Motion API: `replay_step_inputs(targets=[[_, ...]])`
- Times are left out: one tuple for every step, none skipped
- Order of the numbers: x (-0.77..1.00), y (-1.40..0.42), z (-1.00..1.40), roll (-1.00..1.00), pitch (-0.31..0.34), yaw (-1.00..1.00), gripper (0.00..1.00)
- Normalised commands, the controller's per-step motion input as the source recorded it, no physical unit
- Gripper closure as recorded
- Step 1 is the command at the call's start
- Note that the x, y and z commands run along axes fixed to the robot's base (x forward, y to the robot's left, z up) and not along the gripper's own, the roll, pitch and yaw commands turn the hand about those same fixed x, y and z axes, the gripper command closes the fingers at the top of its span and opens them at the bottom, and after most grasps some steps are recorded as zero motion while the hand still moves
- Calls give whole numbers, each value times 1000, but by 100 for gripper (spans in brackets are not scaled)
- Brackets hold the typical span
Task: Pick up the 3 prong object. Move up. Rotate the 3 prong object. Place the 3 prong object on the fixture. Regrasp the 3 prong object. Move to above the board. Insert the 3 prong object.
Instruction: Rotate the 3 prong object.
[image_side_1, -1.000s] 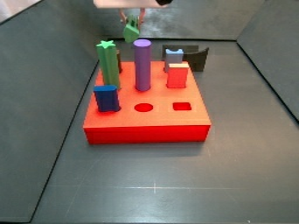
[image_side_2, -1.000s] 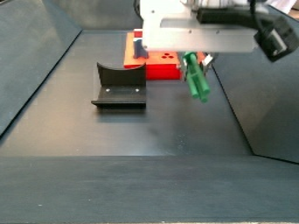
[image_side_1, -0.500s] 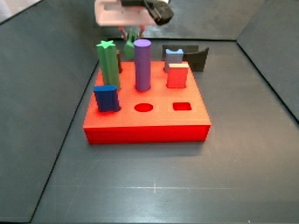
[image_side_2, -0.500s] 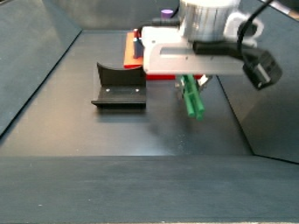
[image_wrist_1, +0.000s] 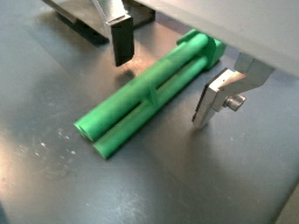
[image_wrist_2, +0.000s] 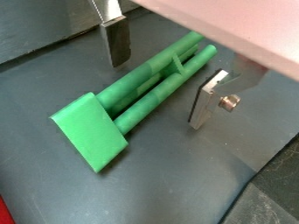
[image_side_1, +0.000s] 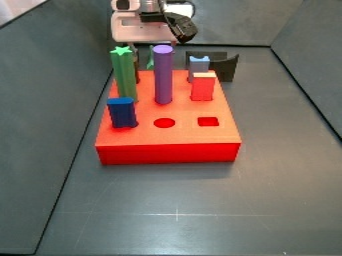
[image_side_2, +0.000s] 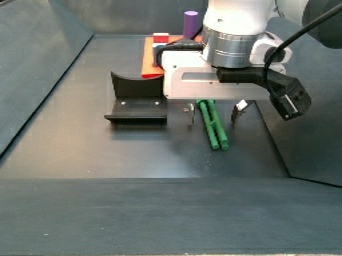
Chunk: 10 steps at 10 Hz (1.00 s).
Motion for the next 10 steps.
replay_step_inputs(targets=[[-9, -2, 1000, -4, 13, 1, 0], [-15, -4, 1000, -10, 22, 2, 0], [-15, -3, 1000, -15, 30, 3, 0], [-14, -3, 1000, -27, 47, 4, 0], [-15, -5, 1000, -35, 51, 5, 0], [-19, -7, 1000, -42, 47, 6, 0], [-25, -9, 997, -46, 46, 6, 0], [-21, -9, 783, -54, 44, 6, 0], [-18, -9, 621, -61, 44, 7, 0], [0, 0, 0, 0, 0, 1000, 0]])
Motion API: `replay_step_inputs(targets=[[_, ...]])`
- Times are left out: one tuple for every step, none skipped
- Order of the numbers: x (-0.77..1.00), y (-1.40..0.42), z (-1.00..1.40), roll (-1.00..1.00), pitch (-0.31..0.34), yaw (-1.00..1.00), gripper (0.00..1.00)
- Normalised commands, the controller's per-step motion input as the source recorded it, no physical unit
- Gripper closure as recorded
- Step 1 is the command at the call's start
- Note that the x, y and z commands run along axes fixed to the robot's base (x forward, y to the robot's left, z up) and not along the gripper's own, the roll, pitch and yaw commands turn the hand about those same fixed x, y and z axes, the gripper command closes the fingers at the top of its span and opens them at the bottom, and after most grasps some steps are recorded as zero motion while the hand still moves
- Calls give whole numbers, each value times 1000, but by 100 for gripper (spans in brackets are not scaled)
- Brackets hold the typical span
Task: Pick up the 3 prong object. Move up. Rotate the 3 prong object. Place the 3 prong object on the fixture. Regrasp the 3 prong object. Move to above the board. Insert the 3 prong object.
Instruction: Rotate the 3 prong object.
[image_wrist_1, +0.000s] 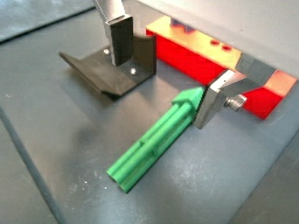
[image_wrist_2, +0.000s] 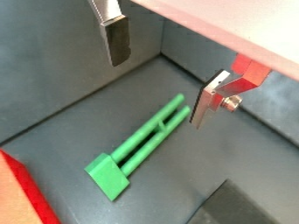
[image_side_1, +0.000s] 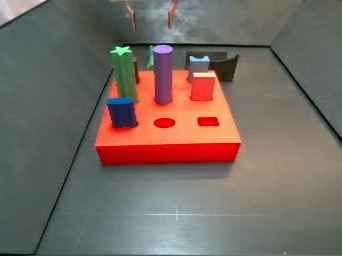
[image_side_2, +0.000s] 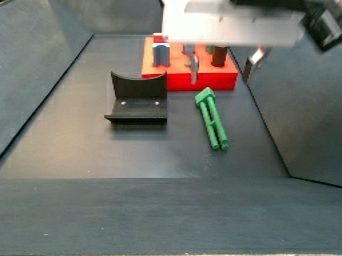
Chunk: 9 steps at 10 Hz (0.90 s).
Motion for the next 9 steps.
replay_step_inputs(targets=[[-1, 0, -110, 0, 0, 1000, 0], [20, 0, -257, 0, 0, 1000, 0], [36, 6, -212, 0, -2, 1000, 0], [34, 7, -120, 1, -2, 1000, 0], [32, 7, -83, 1, -2, 1000, 0], [26, 5, -55, 1, -2, 1000, 0], [28, 5, -51, 1, -2, 1000, 0], [29, 5, -48, 1, -2, 1000, 0], [29, 6, -47, 1, -2, 1000, 0]])
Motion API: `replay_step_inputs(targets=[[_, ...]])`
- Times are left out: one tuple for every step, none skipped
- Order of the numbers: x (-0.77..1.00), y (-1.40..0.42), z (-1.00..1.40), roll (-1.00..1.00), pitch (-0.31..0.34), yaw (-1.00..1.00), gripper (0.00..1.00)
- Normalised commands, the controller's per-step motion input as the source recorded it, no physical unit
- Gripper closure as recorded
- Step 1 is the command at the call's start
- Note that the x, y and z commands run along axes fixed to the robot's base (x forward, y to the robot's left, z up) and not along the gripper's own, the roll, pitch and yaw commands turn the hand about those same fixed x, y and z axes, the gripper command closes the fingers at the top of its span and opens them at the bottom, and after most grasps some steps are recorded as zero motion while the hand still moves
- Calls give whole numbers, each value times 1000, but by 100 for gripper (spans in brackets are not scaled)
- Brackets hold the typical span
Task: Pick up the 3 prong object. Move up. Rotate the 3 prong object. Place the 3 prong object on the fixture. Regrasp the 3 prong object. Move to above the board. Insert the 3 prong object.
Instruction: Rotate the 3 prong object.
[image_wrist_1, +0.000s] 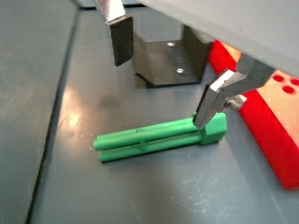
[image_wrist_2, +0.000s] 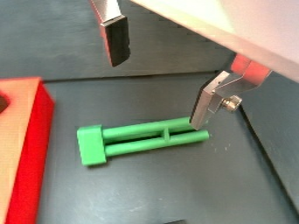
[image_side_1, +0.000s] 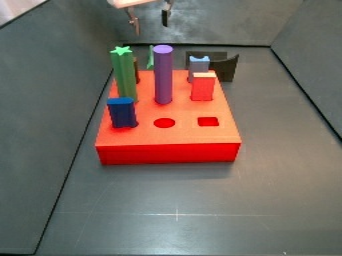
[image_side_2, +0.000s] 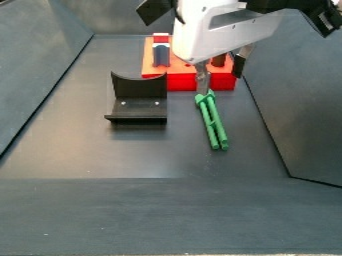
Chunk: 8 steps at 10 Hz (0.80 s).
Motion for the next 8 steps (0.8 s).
replay_step_inputs(targets=[[30, 5, -45, 1, -3, 1000, 0], [30, 5, -44, 1, -3, 1000, 0], [31, 5, -43, 1, -3, 1000, 0], [31, 5, -41, 1, -3, 1000, 0], [31, 5, -41, 1, -3, 1000, 0], [30, 5, -41, 1, -3, 1000, 0], [30, 5, -40, 2, -3, 1000, 0], [30, 5, -40, 2, -3, 1000, 0]])
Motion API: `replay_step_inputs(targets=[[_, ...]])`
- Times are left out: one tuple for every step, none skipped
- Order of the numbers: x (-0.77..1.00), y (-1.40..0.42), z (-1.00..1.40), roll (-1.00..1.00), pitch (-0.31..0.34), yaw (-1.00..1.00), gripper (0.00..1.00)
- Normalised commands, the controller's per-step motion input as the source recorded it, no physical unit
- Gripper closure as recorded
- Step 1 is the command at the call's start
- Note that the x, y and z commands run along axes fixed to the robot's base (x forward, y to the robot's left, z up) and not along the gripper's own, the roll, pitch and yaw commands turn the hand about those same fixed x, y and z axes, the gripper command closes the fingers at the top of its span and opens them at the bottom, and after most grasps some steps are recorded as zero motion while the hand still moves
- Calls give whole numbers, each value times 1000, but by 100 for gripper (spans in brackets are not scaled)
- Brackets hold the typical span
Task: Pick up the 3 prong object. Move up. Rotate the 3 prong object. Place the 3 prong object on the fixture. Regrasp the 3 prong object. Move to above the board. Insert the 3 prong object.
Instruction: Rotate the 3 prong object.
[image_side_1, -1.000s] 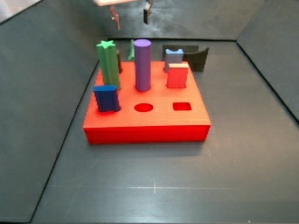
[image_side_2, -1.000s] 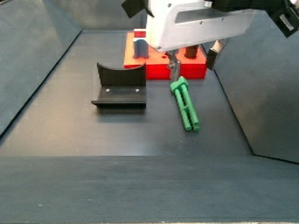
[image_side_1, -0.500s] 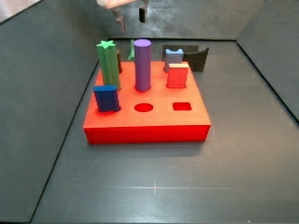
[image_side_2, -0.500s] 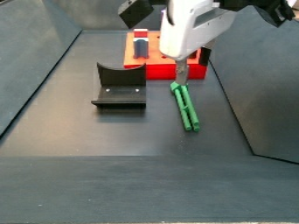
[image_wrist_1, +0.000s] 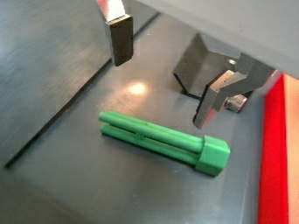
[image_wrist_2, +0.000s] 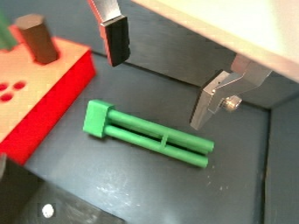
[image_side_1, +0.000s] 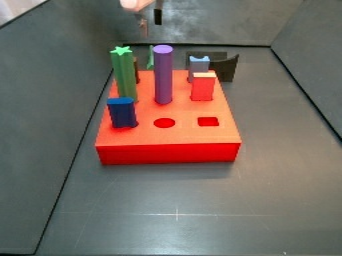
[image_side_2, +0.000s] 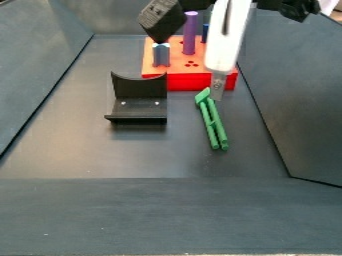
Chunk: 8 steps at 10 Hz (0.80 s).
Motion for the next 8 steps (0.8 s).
replay_step_inputs(targets=[[30, 5, -40, 2, -4, 1000, 0], [30, 5, -39, 2, -4, 1000, 0], [30, 5, -39, 2, -4, 1000, 0], [30, 4, -39, 2, -4, 1000, 0], [30, 4, -38, 2, -4, 1000, 0], [30, 4, -38, 2, -4, 1000, 0], [30, 4, -38, 2, -5, 1000, 0], [30, 4, -38, 2, -5, 1000, 0]])
